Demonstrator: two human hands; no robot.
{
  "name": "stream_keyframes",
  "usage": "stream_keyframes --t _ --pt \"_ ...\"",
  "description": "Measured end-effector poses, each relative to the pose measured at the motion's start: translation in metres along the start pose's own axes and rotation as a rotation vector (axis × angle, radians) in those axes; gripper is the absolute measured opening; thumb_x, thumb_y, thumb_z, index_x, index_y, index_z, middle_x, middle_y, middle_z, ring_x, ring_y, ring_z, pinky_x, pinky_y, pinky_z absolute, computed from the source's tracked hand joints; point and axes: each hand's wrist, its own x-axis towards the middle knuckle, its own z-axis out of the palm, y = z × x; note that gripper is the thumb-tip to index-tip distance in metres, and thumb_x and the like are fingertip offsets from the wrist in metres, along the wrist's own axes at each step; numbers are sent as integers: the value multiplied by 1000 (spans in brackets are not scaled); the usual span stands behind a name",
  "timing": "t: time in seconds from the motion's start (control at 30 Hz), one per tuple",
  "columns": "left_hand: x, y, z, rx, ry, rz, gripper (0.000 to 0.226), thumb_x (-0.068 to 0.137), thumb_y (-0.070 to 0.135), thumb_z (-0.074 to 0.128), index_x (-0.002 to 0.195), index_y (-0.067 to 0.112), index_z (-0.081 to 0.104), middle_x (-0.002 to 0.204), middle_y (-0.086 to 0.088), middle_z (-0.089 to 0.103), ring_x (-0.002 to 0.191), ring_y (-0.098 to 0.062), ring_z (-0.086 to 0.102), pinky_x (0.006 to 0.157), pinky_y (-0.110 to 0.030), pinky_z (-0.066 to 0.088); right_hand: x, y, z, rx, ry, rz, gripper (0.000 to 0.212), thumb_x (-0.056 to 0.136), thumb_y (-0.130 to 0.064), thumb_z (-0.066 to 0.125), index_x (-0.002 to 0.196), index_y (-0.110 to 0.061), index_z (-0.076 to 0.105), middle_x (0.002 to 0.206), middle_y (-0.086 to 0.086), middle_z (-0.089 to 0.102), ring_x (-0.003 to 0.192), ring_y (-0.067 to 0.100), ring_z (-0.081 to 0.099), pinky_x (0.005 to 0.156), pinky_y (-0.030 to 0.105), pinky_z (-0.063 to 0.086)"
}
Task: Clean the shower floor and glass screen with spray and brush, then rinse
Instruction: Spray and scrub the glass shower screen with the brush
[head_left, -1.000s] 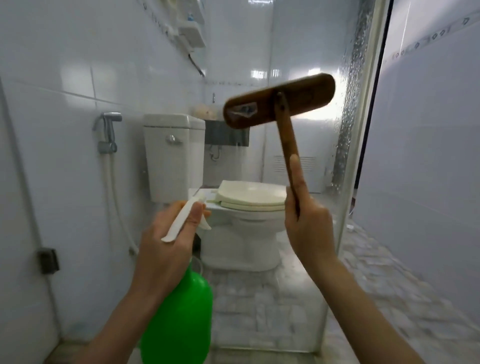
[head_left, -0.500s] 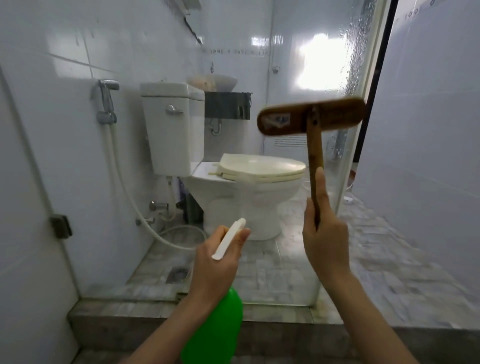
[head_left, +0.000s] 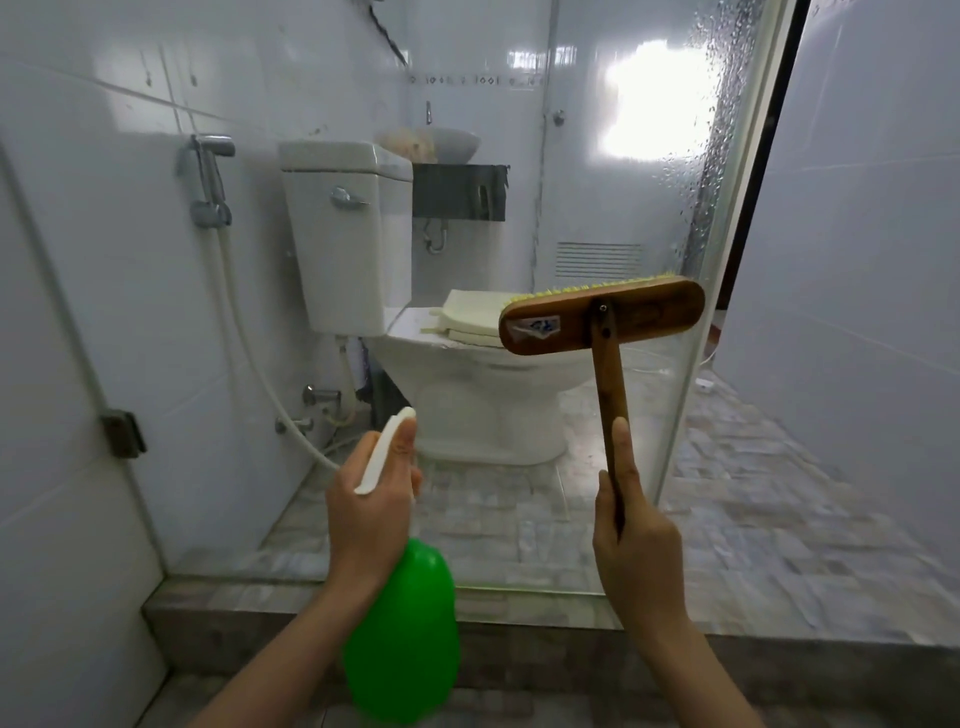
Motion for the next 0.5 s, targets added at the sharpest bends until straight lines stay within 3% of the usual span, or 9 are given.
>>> stream_keyframes --t 0.13,0.23,0.37,0.5 --pt "8 -5 -15 52 63 16 50 91 50 45 83 5 66 79 -13 68 67 -3 58 58 -9 43 -34 9 10 38 -142 75 60 98 -33 35 152 -39 8 50 -9 37 34 7 34 33 16 35" --pt "14 -6 -23 63 109 31 50 91 51 47 84 6 68 78 -15 68 66 -7 59 56 -10 42 -67 18 15 7 -244 109 53 101 -42 26 151 -40 9 54 -12 41 35 3 35 36 13 38" --pt "22 2 -30 27 142 -21 43 95 45 51 91 9 73 56 -11 57 40 -9 50 40 -14 39 -21 -10 24 -70 -98 -83 54 101 -35 30 152 -34 12 53 -8 42 35 5 37 36 12 37" --pt "27 9 -36 42 150 -46 39 98 42 52 89 12 75 49 -5 55 34 -9 47 38 -15 40 30 -31 29 -66 -44 -130 52 102 -29 31 152 -25 16 55 -4 46 37 7 37 37 15 37"
